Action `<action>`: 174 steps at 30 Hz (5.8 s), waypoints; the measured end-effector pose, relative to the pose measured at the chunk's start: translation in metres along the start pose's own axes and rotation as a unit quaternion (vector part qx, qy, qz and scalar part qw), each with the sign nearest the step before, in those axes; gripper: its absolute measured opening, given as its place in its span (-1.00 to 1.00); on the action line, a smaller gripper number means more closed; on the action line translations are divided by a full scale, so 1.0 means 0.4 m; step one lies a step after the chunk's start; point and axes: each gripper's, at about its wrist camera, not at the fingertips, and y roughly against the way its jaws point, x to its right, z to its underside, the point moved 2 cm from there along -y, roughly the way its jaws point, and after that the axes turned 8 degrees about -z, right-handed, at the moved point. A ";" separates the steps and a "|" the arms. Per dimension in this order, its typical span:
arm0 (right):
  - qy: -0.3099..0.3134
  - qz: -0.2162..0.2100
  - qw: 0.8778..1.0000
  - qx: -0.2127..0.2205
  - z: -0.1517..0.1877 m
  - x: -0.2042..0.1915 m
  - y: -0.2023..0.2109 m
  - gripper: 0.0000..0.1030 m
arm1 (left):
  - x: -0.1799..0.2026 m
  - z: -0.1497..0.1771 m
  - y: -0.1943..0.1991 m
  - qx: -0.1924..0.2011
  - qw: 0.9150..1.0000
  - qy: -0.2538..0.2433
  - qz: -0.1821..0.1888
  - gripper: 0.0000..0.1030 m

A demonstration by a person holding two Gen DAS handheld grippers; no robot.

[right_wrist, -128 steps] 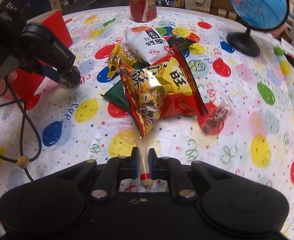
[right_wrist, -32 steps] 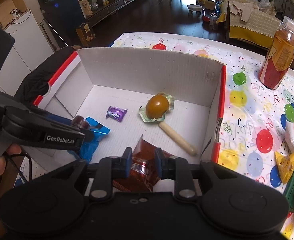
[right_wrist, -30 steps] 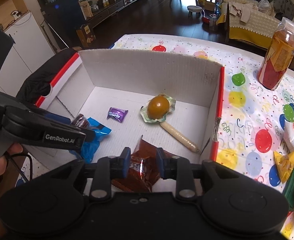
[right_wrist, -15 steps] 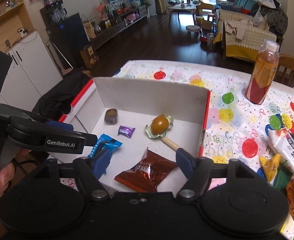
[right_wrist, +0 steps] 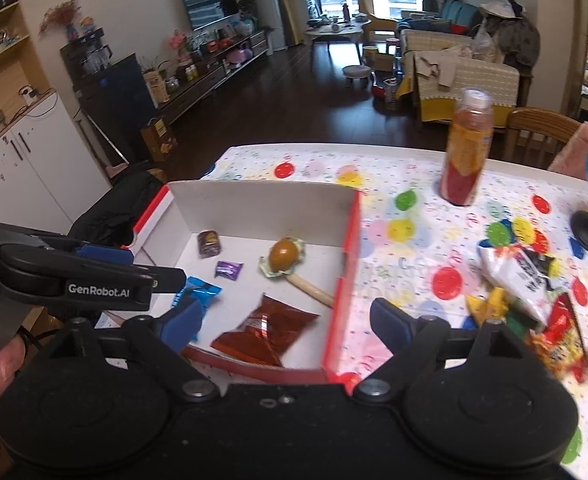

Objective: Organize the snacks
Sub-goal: 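Withdraw both tools from the box toward the remaining snacks, then grasp the red Wangwang snack bag with the right gripper while the left grasps the yellow candy packet, then carry the red snack bag and yellow packet with both grippers into the red box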

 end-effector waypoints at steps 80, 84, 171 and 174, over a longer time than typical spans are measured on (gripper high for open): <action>-0.401 0.089 0.912 0.000 0.201 0.799 -0.025 0.27 | 0.721 -0.109 -0.472 -0.080 0.994 -0.029 0.063 0.06; -0.395 0.088 0.914 0.004 0.202 0.793 -0.017 0.17 | 0.721 -0.108 -0.464 -0.072 0.994 -0.032 0.070 -0.20; -0.022 0.043 0.992 -0.114 -0.085 -0.041 -0.369 0.04 | -0.167 0.016 -0.215 -0.088 0.995 0.047 -0.020 -0.26; -0.022 0.043 0.992 -0.120 -0.082 -0.033 -0.389 0.05 | -0.155 0.020 -0.237 -0.096 0.994 0.041 -0.019 -0.25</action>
